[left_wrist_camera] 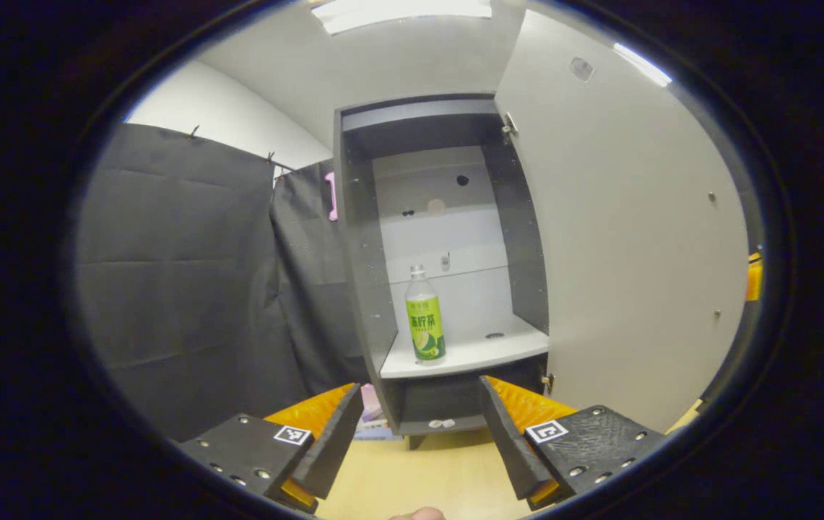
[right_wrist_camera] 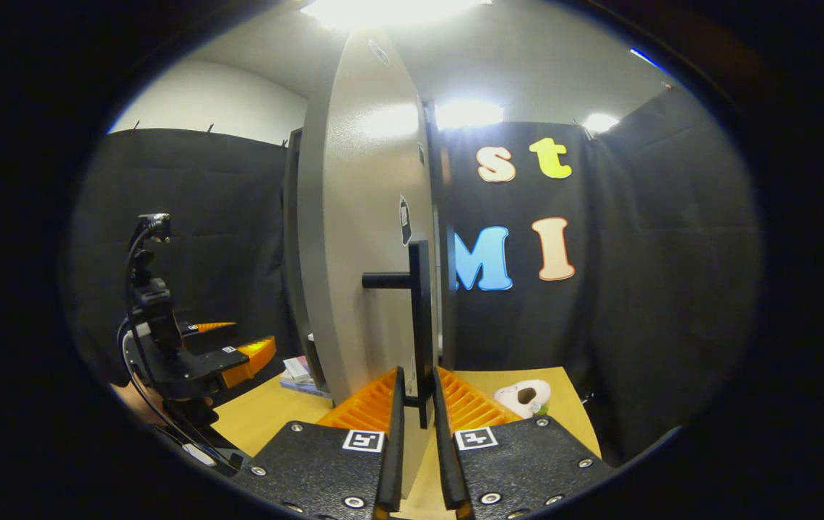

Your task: Open the cabinet door with the right hand, grasp the bottle in the cabinet with the left hand and place it on the coaster, then close the cabinet door with the right hand.

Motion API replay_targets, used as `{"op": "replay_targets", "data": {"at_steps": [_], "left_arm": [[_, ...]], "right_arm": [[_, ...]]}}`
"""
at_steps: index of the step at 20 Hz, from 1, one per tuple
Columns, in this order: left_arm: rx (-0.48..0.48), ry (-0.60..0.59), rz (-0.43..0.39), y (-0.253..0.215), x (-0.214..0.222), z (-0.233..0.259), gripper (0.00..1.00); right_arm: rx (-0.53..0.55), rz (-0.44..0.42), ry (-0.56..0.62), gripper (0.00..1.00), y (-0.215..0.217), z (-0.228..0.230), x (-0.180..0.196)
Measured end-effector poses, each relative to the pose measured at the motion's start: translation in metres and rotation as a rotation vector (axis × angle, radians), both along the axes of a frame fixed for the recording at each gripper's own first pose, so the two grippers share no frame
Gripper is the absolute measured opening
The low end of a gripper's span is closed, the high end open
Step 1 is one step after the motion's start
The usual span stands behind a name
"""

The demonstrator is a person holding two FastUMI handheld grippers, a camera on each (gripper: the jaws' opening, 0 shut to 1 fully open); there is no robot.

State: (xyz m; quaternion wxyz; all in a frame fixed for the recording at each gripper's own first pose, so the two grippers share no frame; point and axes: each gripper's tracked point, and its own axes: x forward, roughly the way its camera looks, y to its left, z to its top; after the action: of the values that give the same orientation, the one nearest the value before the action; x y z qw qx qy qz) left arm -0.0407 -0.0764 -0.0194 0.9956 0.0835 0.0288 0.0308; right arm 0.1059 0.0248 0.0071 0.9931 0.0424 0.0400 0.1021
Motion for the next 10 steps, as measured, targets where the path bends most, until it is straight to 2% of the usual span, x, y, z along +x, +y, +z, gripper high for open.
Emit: {"op": "replay_targets", "data": {"at_steps": [1,3,4,5,7,8,9,10], "left_arm": [[0.0,-0.012,-0.024,0.0,0.02,-0.001,0.84],[-0.003,-0.02,-0.056,0.003,0.063,-0.005,0.99],[-0.008,-0.014,-0.057,0.006,0.082,-0.009,0.92],[-0.023,-0.012,-0.059,0.008,0.1,-0.012,0.92],[-0.061,-0.018,-0.078,0.012,0.135,-0.015,0.92],[-0.076,-0.02,-0.086,0.013,0.15,-0.016,0.95],[-0.085,-0.024,-0.097,0.016,0.166,-0.018,0.92],[-0.086,-0.026,-0.109,0.017,0.181,-0.022,0.92]], "right_arm": [[0.024,-0.018,0.007,0.22,-0.002,-0.001,0.001],[0.047,-0.05,0.005,0.22,-0.002,0.001,0.008],[0.041,-0.075,-0.003,0.22,-0.006,0.002,0.01],[0.027,-0.112,-0.009,0.23,-0.012,0.003,0.009],[0.022,-0.192,-0.033,0.34,-0.024,0.002,0.011],[0.022,-0.228,-0.042,0.39,-0.028,0.0,0.01],[0.025,-0.255,-0.052,0.41,-0.03,0.001,0.006],[0.026,-0.278,-0.061,0.49,-0.031,0.002,0.002]]}}
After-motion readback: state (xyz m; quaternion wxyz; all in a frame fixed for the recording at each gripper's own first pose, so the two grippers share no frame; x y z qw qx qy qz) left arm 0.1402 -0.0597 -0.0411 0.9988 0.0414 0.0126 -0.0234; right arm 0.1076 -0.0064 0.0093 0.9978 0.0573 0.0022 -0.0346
